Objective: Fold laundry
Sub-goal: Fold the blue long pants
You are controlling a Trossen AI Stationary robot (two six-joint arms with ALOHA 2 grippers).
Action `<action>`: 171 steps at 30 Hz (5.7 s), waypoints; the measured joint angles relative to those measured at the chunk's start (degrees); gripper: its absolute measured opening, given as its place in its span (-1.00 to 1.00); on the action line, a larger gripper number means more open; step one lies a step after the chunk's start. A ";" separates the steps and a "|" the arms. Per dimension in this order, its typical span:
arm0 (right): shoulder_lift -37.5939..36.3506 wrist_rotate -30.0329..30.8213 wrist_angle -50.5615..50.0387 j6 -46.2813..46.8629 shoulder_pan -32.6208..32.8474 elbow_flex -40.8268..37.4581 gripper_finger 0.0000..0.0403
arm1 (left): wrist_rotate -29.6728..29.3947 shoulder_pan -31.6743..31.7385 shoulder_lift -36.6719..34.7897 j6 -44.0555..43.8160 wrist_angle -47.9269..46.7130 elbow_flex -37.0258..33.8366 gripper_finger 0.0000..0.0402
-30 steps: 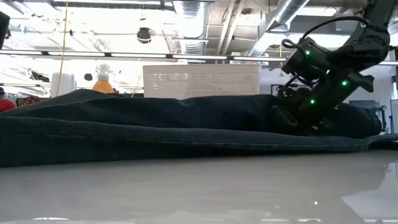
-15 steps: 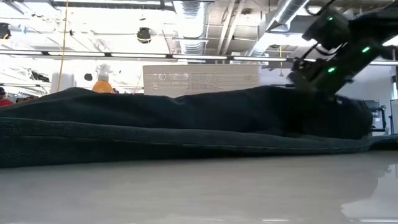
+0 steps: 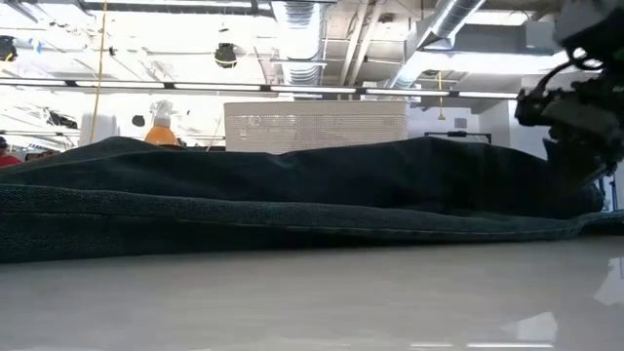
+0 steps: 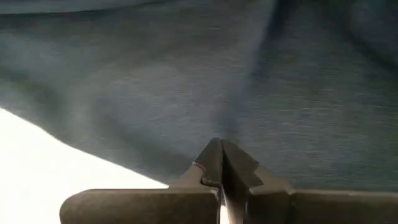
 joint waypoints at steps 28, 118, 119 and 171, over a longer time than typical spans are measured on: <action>2.50 -6.61 -9.69 -12.86 4.47 21.55 -0.89 | -28.05 2.85 -1.07 30.08 -29.94 20.91 -0.59; 14.95 -14.94 -26.09 -31.55 -51.53 19.65 0.02 | -3.83 -2.14 -23.93 3.15 26.46 -29.93 -1.00; 14.97 -14.73 -24.64 -32.23 -52.47 19.07 0.02 | -3.83 -2.14 -23.93 3.24 26.46 -29.93 -1.00; 25.71 11.16 -42.09 -46.94 -58.76 44.22 0.07 | -5.51 -2.16 -23.85 3.05 27.88 -30.09 -1.00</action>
